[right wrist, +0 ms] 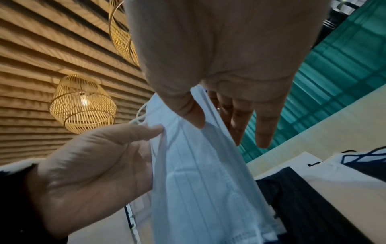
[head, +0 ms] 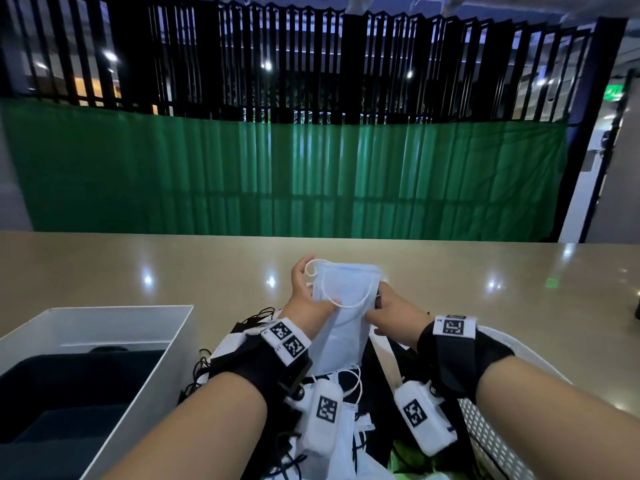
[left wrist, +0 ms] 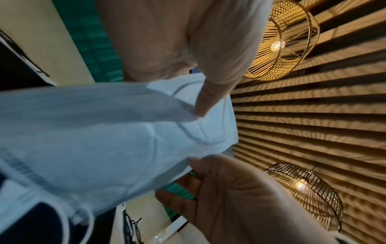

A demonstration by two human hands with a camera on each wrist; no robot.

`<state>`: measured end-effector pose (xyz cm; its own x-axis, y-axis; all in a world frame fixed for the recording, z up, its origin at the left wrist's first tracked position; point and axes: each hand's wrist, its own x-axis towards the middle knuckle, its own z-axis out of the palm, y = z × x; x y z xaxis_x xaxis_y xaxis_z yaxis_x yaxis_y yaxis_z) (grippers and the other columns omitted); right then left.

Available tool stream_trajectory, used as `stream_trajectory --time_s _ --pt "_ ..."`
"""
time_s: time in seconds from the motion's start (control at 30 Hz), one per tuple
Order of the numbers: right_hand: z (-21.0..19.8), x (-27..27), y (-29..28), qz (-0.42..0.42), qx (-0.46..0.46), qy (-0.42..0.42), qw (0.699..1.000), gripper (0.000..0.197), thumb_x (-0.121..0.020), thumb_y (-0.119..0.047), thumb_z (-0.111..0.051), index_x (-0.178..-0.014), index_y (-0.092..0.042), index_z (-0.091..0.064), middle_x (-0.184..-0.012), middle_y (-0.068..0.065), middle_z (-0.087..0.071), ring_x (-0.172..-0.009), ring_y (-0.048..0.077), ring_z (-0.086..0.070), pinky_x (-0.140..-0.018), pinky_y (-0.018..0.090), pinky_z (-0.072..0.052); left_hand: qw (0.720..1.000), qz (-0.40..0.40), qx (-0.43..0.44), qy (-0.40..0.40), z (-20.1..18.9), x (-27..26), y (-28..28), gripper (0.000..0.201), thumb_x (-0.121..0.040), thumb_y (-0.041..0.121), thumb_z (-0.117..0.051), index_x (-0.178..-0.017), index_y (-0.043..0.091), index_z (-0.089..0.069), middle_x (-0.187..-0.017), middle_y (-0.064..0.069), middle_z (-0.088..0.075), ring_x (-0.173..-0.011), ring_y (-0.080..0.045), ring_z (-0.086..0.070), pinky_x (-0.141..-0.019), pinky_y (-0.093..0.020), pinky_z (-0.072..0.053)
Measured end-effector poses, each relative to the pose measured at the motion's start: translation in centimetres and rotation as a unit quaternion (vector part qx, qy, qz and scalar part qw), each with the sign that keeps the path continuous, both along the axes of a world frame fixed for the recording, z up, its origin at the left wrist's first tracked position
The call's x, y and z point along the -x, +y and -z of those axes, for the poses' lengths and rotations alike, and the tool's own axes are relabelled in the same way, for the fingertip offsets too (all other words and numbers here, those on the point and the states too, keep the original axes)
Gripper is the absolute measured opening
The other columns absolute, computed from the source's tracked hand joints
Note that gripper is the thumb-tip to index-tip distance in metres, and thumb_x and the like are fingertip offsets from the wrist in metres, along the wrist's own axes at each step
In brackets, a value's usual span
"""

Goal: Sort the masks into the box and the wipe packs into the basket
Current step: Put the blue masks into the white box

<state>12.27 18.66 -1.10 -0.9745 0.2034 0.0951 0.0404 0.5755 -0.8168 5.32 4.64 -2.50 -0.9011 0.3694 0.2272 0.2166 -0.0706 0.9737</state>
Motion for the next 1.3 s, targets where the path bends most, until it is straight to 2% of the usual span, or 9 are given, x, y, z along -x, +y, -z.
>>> stream_trajectory --time_s 0.1,0.3,0.47,0.6,0.73,0.9,1.0,1.2,1.3 --pt "0.8 0.0 0.5 0.003 -0.022 -0.007 1.000 0.054 -0.086 -0.006 -0.053 -0.135 -0.016 -0.032 -0.104 -0.003 -0.057 -0.081 0.003 -0.052 -0.057 0.010 -0.041 0.998 0.028 0.061 -0.007 0.9 0.1 -0.3 0.099 -0.062 0.012 -0.074 -0.140 0.039 -0.018 -0.110 0.007 -0.057 -0.102 -0.024 -0.061 -0.093 -0.045 -0.050" --pt "-1.0 0.3 0.8 0.034 -0.026 0.065 0.997 0.038 -0.089 -0.009 -0.055 -0.120 -0.019 -0.036 -0.087 -0.001 -0.055 -0.069 0.010 -0.055 -0.056 0.016 -0.049 0.981 0.064 0.181 0.009 -0.1 -0.2 -0.8 0.031 -0.079 0.022 -0.068 -0.103 0.038 -0.057 -0.115 0.002 -0.066 -0.108 -0.021 -0.060 -0.100 -0.044 -0.045" --pt "-2.9 0.0 0.8 0.092 -0.090 0.117 0.985 0.028 -0.091 -0.019 -0.054 -0.115 -0.022 -0.041 -0.082 0.000 -0.050 -0.057 0.011 -0.046 -0.048 0.022 -0.037 0.971 0.019 0.224 0.082 -2.6 -1.7 -1.6 0.035 -0.096 0.030 -0.051 -0.130 0.025 -0.051 -0.120 0.008 -0.058 -0.106 -0.014 -0.055 -0.095 -0.028 -0.042" --pt "-6.2 -0.9 -0.2 0.114 0.134 0.132 0.975 0.036 -0.097 -0.045 -0.040 -0.101 -0.009 -0.046 -0.068 0.005 -0.047 -0.053 0.016 -0.042 -0.052 0.028 -0.035 0.966 -0.057 0.189 0.166 -6.3 -2.3 -2.8 0.013 -0.095 0.018 -0.049 -0.100 0.023 -0.060 -0.090 0.006 -0.061 -0.087 -0.015 -0.055 -0.067 -0.020 -0.041" --pt "-9.5 -1.8 -1.9 -0.031 0.296 0.007 0.955 0.061 -0.087 -0.069 -0.034 -0.089 -0.009 -0.046 -0.065 0.007 -0.047 -0.051 0.017 -0.044 -0.047 0.026 -0.040 0.888 -0.075 0.299 0.341 -9.9 -2.7 -4.6 0.018 -0.089 0.018 -0.054 -0.071 0.022 -0.056 -0.077 0.005 -0.047 -0.074 -0.019 -0.049 -0.063 -0.027 -0.034" --pt "-10.4 -0.6 -5.2 -0.078 0.311 0.043 0.946 0.013 -0.094 -0.005 -0.047 -0.091 0.002 -0.057 -0.082 0.015 -0.064 -0.064 0.019 -0.063 -0.056 0.024 -0.056 0.794 -0.052 0.419 0.437 -12.3 -3.9 -7.4 0.016 -0.088 0.017 -0.056 -0.099 0.023 -0.066 -0.083 0.007 -0.043 -0.078 -0.014 -0.047 -0.069 -0.028 -0.037" --pt "-9.8 0.6 -6.7 -0.061 0.267 0.090 0.957 0.037 -0.070 0.005 -0.052 -0.106 -0.002 -0.049 -0.100 0.021 -0.057 -0.081 0.031 -0.062 -0.060 0.031 -0.052 0.787 -0.002 0.461 0.410 -13.1 -4.9 -9.9 0.036 -0.086 0.029 -0.065 -0.121 0.034 -0.058 -0.087 0.013 -0.047 -0.078 -0.006 -0.050 -0.073 -0.022 -0.042" --pt "-7.6 0.5 -8.3 -0.017 0.102 0.165 0.981 0.058 -0.087 0.003 -0.053 -0.136 -0.021 -0.033 -0.109 0.009 -0.055 -0.090 0.029 -0.059 -0.084 0.041 -0.052 0.765 -0.041 0.614 0.188 -13.2 -3.1 -18.9 0.050 -0.085 0.056 -0.055 -0.131 0.035 -0.049 -0.118 0.009 -0.058 -0.106 -0.011 -0.056 -0.097 -0.028 -0.042" --pt "-6.9 0.7 -8.7 -0.015 0.091 0.157 0.983 0.065 -0.088 0.001 -0.054 -0.143 -0.021 -0.028 -0.113 0.009 -0.055 -0.097 0.030 -0.060 -0.092 0.045 -0.050 0.719 -0.124 0.680 0.078 -12.4 -0.7 -25.3 0.042 -0.088 0.047 -0.057 -0.123 0.023 -0.057 -0.095 0.005 -0.062 -0.089 -0.015 -0.061 -0.075 -0.019 -0.048"
